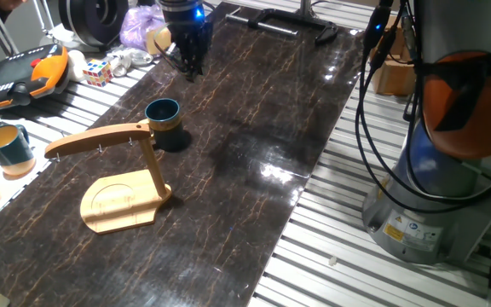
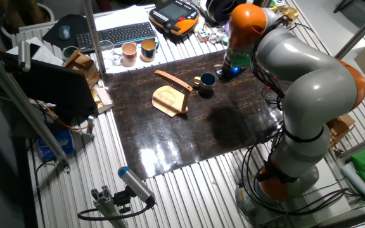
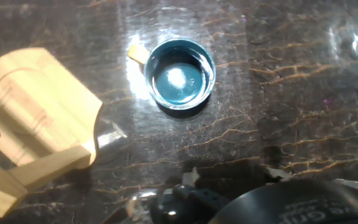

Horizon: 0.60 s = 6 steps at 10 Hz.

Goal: Put the cup on the cup rack

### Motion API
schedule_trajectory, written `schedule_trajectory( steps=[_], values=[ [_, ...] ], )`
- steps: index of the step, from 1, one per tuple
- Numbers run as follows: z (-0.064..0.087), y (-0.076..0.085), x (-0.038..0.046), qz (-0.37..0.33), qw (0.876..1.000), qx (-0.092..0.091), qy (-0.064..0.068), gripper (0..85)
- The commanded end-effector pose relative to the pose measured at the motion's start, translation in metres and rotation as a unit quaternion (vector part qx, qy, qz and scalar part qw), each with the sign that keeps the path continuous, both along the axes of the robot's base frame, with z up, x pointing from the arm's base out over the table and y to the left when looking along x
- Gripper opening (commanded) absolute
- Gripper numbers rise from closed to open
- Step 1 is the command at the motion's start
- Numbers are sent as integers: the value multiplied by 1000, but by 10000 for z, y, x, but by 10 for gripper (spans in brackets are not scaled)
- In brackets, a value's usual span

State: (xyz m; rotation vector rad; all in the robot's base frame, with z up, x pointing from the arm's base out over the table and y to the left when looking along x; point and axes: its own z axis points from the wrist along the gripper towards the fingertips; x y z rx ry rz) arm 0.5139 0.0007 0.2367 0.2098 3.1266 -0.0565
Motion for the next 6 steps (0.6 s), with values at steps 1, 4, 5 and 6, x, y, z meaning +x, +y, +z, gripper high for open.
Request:
schedule_trajectory(
  steps=[1,4,5,6],
  values=[
    [-2,-2,2,-4,1000,-2,-1,7],
    [-9,-6,13,-56,998,3,-5,7],
    [-13,-8,17,-84,996,3,-5,7],
    [-17,-9,25,-111,994,2,-4,7]
  ],
)
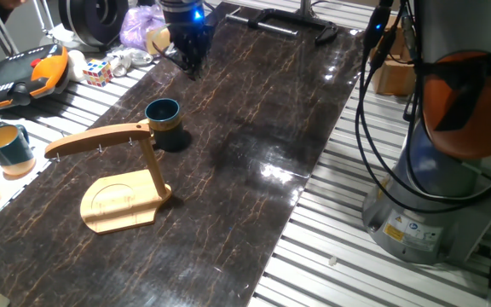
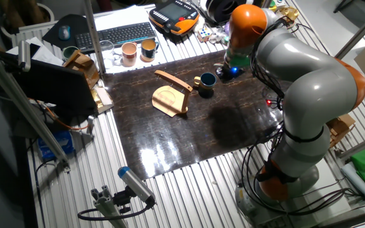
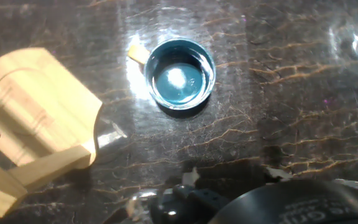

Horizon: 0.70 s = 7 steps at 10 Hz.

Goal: Put the cup on the cup rack

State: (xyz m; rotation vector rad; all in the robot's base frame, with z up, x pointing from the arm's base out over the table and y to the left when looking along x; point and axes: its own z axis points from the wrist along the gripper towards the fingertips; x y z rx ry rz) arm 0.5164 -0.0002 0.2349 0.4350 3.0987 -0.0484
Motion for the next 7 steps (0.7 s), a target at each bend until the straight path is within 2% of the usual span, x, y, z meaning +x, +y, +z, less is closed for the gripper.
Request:
schedule_trajectory(
  steps=[1,4,6,7],
  values=[
    [-7,-3,8,-72,997,2,1,7],
    [-31,-17,50,-165,986,1,-1,7],
    [-56,-50,65,-199,980,-2,-2,7],
    [-61,-71,63,-218,976,1,-5,7]
  ],
)
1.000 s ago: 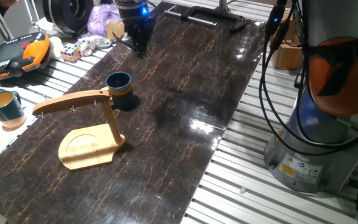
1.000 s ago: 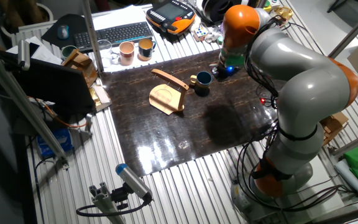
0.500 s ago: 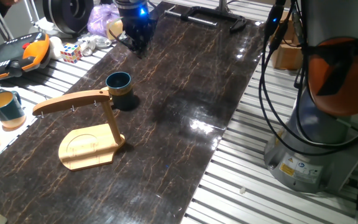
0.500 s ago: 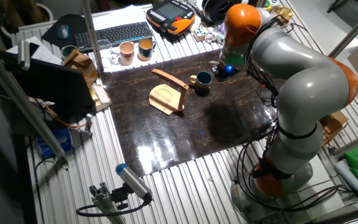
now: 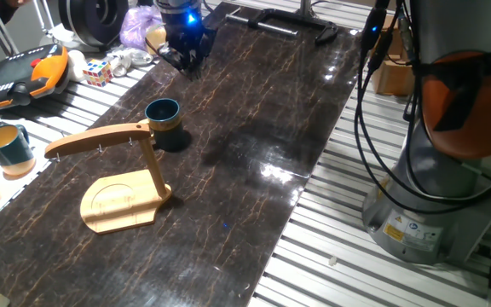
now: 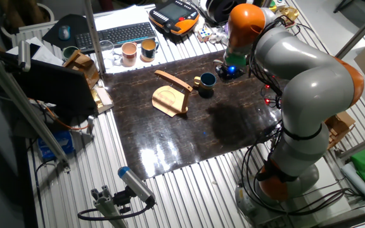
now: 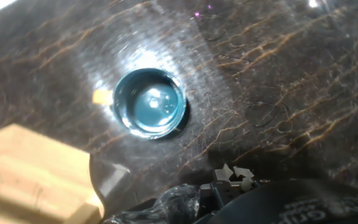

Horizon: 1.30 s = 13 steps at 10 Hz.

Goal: Put the cup on the cup rack

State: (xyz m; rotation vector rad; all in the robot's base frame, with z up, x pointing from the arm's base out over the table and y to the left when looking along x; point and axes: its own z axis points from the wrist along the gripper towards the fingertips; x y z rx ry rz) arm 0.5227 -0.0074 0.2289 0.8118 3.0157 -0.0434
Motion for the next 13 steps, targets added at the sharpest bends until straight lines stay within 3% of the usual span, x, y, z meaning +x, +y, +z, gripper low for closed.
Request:
schedule_trajectory(
  steps=[1,3,5,6,8,10,11,12,13],
  values=[
    [-2,-5,3,-112,994,-2,-3,7],
    [-20,0,27,-139,990,-11,-12,7],
    [-78,-10,138,-185,982,-26,-19,7],
    [-84,-43,204,-218,975,-23,-19,7],
    [-121,-131,330,-279,960,4,-10,7],
    [-190,-129,415,-328,945,4,-12,7],
    [-222,-95,462,-365,931,-6,-22,7],
    [-236,-70,495,-429,903,-14,-34,7],
    [-242,-86,500,-475,879,-12,-35,7]
  ],
)
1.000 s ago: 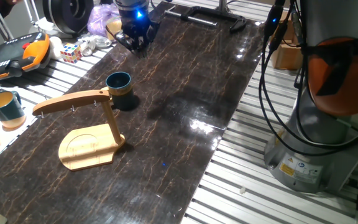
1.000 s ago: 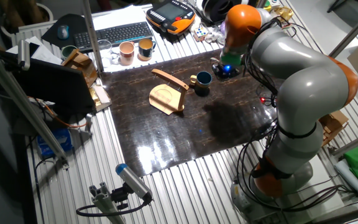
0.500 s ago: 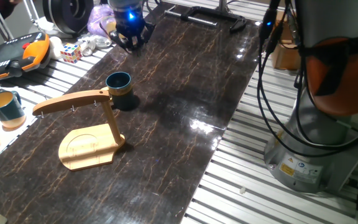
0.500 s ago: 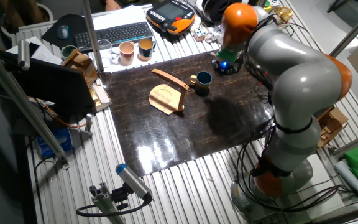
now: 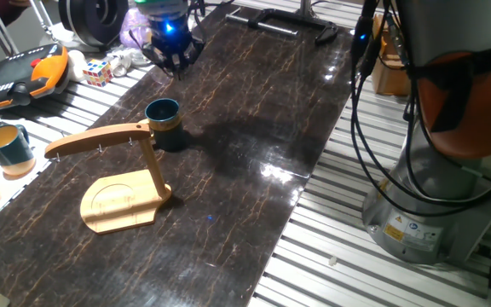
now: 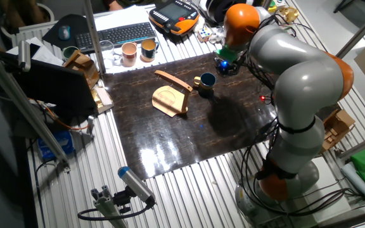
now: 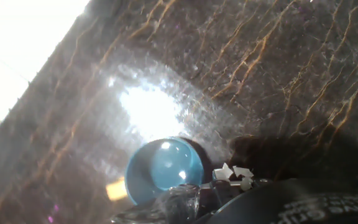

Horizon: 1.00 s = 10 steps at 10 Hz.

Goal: Put the cup on the cup rack

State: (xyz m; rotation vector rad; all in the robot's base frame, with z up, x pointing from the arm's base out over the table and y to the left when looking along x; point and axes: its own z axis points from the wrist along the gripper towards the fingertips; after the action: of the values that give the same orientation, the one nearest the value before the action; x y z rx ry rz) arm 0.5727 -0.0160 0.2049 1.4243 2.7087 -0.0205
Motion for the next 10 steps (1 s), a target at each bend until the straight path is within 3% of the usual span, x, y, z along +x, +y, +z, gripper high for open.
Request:
schedule_trajectory(
  steps=[1,2,4,8,10],
  values=[
    [-3,-17,6,-316,949,10,0,7],
    [1,-27,10,-350,936,21,3,7],
    [0,-26,12,-403,915,21,5,7],
    [8,-25,14,-407,913,10,2,7],
    [7,-19,11,-406,914,14,6,7]
  ],
)
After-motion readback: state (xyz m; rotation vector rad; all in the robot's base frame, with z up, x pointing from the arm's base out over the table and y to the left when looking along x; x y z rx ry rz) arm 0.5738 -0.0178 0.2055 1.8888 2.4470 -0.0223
